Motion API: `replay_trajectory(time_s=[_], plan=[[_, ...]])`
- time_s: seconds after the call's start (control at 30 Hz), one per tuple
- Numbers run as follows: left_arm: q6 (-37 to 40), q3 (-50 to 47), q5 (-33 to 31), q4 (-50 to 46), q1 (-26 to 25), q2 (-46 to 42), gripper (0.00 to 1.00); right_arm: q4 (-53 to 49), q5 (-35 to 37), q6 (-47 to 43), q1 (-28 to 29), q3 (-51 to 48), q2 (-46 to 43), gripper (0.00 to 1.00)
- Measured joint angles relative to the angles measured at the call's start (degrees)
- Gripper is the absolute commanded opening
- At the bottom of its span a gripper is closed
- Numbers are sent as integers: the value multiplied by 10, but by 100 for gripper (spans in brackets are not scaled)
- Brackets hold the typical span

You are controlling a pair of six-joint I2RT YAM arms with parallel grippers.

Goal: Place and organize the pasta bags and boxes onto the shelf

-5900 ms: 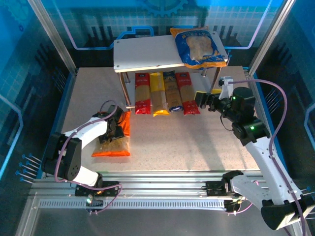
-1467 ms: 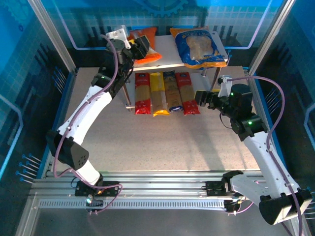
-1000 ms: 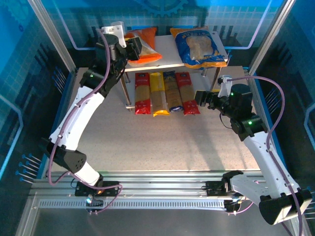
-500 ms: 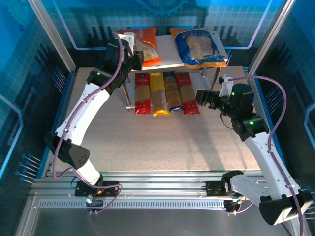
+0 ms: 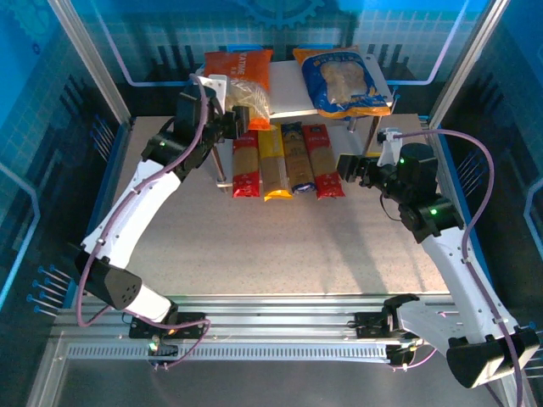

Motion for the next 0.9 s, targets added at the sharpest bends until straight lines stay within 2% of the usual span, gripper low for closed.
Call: replay_trajectory(time_s=[0.17,0.53,0.7,0.83,0.9], plan=[[-2,-2,16,5,0,-4,75,-2,0,0,3,8,2,86],[-33,-13,58,49,4,-24,71,-2,0,0,12,21,14,84],[-32,-12,58,85,4,-65,72,-4,-3,-3,27,42,23,81],[-27,0,53,91,4,-94,72,-4,0,-11,37,52,24,73],[-22,-6,37,89,7,-117,73,-8,11,-17,37,55,24,74]])
